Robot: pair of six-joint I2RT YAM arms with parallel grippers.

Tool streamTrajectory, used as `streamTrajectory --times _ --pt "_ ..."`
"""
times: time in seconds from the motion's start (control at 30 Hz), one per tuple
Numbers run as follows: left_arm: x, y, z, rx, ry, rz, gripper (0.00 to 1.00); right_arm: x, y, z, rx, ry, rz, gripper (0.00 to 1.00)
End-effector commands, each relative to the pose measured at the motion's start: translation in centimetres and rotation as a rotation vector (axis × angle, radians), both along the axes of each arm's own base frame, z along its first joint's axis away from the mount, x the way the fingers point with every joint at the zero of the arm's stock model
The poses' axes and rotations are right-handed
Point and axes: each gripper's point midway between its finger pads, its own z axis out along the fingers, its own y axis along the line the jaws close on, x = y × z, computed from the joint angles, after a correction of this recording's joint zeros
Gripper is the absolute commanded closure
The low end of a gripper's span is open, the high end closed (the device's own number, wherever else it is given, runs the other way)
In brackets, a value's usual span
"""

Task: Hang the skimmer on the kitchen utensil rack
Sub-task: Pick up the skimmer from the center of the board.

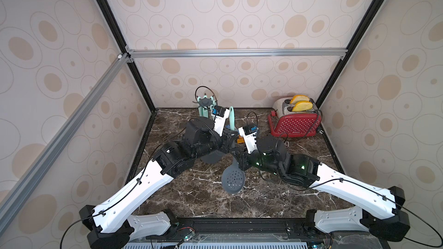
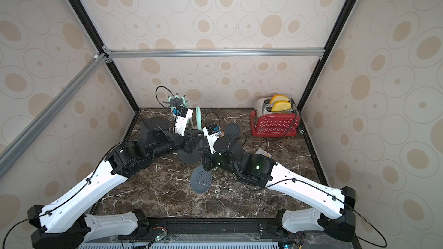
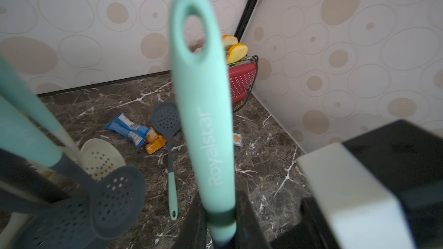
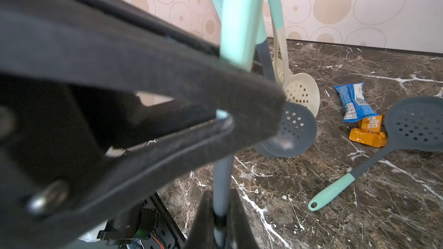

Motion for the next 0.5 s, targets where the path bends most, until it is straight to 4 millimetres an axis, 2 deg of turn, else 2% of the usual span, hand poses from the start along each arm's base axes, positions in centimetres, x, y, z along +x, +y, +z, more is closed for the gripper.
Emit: streamTrajectory --times 0.0,0.07,0.1,0.13,0.2,0.23,0.27,0.33,0.47 --pt "0.8 1.1 1.3 0.013 -0.054 0.049 1.0 -0.4 -0.2 1.4 0.039 -0.011 0.005 1.0" --pt "0.4 1.4 1.4 0.012 -0.057 0.048 1.0 -0.4 -0.5 1.5 0.039 -0.018 -0.006 1.0" --pt "0.3 1.7 1.5 0.012 -0.062 0.051 1.0 -0.4 -0.7 1.7 0.044 -0.026 -0.008 0.94" --pt "0.1 2.1 1.6 0.018 -0.069 0.054 1.0 -0.3 -1.0 1.9 0.044 -0.039 -0.013 0.79" --pt "-0.5 2.9 1.8 0.047 -0.087 0.051 1.0 -0.1 -2.3 2.5 0.048 -0.071 -0.039 0.42" --pt "-0.8 3.4 1.7 0.073 -0.096 0.047 1.0 0.1 -3.2 2.9 0.049 -0.084 -0.05 0.31" --pt "-1.2 3.7 1.6 0.093 -0.107 0.029 1.0 0.3 -4.0 3.3 0.049 -0.089 -0.06 0.26" --pt "-2.7 4.4 1.0 0.154 -0.125 -0.03 1.0 0.8 -5.9 4.2 0.054 -0.083 -0.074 0.23" --pt "-4.4 5.8 0.2 0.265 -0.157 -0.101 1.0 1.4 -8.4 6.0 0.043 -0.006 -0.076 0.28"
